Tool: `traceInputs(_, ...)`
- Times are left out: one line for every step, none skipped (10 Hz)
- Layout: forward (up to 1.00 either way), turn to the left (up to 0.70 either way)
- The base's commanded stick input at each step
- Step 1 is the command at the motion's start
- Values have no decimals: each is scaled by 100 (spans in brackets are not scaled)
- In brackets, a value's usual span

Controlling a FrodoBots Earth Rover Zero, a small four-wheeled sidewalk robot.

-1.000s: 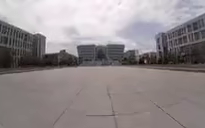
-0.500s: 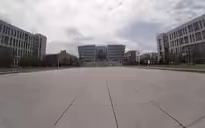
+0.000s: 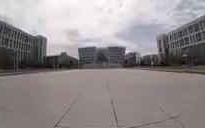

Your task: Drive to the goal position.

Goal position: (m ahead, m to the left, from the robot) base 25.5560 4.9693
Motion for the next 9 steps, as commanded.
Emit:
traceInputs(100, 0)
traceInputs(100, 0)
traceInputs(100, 0)
traceInputs(100, 0)
traceInputs(100, 0)
traceInputs(100, 0)
traceInputs(100, 0)
traceInputs(100, 0)
traceInputs(100, 0)
